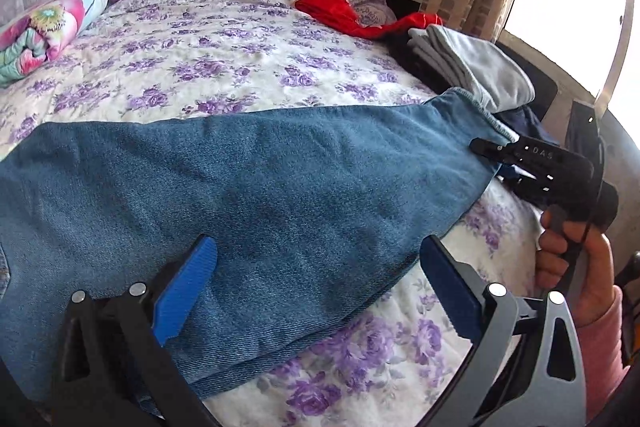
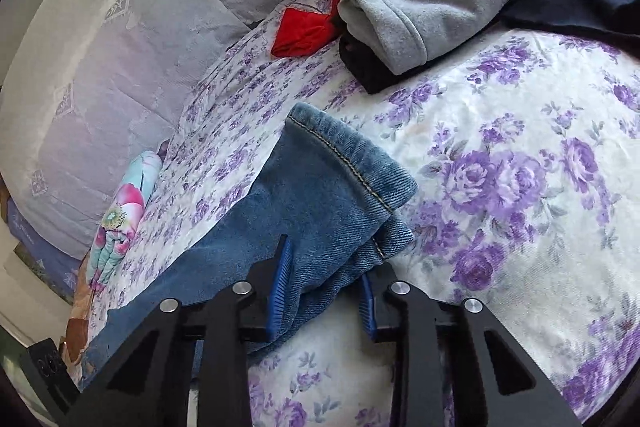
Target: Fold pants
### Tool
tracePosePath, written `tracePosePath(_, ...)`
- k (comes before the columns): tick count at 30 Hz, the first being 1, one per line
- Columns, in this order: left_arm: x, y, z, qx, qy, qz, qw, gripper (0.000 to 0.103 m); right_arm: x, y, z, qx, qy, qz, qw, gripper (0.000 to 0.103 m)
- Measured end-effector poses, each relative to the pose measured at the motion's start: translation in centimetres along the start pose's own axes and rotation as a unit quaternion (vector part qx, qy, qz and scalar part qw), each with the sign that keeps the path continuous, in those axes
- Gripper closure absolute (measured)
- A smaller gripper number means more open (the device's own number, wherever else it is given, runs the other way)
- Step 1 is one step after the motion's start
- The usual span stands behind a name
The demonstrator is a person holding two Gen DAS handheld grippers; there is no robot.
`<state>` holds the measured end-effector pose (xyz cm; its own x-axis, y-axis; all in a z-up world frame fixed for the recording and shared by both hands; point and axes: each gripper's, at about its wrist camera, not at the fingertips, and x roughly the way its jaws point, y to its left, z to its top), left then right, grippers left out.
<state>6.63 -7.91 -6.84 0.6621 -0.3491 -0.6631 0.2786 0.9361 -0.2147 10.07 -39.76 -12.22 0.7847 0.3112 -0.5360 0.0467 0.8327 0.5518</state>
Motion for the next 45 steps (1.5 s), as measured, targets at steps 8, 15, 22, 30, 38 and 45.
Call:
tracePosePath(8, -3.8, 4.3, 0.8, -0.071, -0.025, -0.049, 0.996, 0.004, -2.2, 7.8, -0.1, -0.195, -0.079, -0.09, 0.973, 0.086)
tracePosePath(15, -10.1, 12.7, -0.1, -0.159, -0.096, 0.007, 0.9825, 0.004, -3.7, 18.0, -4.1, -0.419, -0.149, -0.098, 0.89, 0.087)
tracePosePath(22, -12.1, 14.5, -1.7, -0.153, -0.124, -0.002, 0.9804, 0.004, -3.1, 25.2, -12.2, -0.609, -0.144, -0.071, 0.777, 0.087)
tracePosePath(30, -11.9, 13.7, -2.7, -0.106, -0.144, 0.009, 0.9838, 0.005, 0.7, 25.9, -21.0, -0.764, -0.048, -0.053, 0.641, 0.087)
tracePosePath(38, -12.0, 13.7, -2.8, -0.104, -0.147, 0.001, 0.9837, 0.004, -1.6, 27.1, -19.4, -0.753, -0.018, 0.0, 0.657, 0.051)
tracePosePath(45, -12.7, 12.4, -1.0, -0.102, -0.152, -0.053, 0.9817, 0.005, -5.4, 25.2, -7.5, -0.532, 0.026, 0.144, 0.834, 0.043)
